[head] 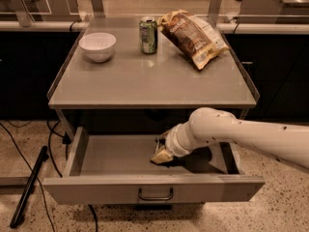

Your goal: Place rxbar chocolate into top drawer

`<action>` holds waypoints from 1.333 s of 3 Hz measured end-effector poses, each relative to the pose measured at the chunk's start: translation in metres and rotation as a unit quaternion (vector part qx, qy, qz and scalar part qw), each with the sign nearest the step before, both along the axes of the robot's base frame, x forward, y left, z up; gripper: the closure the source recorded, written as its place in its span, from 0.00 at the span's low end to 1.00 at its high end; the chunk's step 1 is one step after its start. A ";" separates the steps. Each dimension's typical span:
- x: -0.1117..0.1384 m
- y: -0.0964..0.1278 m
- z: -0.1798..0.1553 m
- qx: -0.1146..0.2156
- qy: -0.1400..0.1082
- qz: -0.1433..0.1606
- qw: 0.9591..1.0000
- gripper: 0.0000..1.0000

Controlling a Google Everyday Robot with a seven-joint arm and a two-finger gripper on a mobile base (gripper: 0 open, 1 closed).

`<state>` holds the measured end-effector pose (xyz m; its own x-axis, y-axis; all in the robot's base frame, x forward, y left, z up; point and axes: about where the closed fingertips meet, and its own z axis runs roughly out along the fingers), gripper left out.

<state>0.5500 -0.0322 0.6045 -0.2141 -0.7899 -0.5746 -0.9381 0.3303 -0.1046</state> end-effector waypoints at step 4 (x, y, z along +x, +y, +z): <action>0.000 0.000 0.000 0.000 0.000 0.000 1.000 0.00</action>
Offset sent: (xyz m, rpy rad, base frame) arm 0.0000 0.0000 0.0000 0.0000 0.0000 0.0000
